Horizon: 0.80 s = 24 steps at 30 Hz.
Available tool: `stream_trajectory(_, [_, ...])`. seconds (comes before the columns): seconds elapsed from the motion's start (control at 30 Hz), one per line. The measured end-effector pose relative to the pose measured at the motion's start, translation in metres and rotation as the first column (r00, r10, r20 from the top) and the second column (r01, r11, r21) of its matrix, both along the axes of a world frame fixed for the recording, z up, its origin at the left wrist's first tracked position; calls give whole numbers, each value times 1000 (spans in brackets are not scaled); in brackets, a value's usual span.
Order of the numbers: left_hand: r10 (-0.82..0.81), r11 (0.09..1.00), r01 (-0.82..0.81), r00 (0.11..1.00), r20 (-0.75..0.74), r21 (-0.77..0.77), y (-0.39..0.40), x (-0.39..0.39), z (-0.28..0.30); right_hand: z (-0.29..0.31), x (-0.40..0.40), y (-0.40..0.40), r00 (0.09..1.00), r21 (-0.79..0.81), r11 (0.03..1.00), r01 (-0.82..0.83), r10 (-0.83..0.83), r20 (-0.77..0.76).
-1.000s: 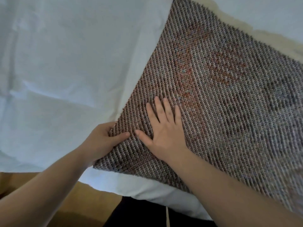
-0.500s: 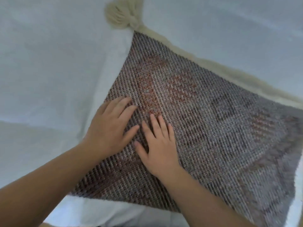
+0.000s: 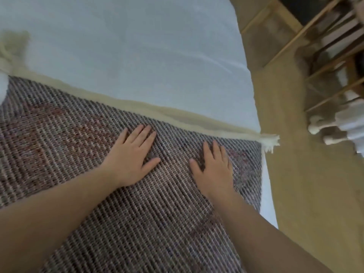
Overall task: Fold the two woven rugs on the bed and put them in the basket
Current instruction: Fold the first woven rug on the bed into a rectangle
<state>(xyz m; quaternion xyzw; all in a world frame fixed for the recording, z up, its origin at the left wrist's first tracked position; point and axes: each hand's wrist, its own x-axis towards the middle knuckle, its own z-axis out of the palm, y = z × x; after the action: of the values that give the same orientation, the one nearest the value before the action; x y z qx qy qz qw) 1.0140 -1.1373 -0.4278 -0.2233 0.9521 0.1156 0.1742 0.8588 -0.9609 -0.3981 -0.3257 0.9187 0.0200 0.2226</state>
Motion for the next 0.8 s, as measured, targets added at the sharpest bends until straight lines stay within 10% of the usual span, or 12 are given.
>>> stream_trajectory(0.37, [-7, 1000, 4, 989, -151, -17, 31, -180, 4, -26, -175, 61, 934, -404, 843, 354, -343, 104])
stream_trajectory(0.6, [-14, 954, -99, 927, -374, -282, 22, -212, 21, -35, -211, 59, 967, -724, 681, 108, -241, -82])
stream_trajectory(0.8, [-33, 971, -24, 973, -229, -239, 29, -226, 3, -49, -228, 66, 961, -751, 657, 61, -242, -134])
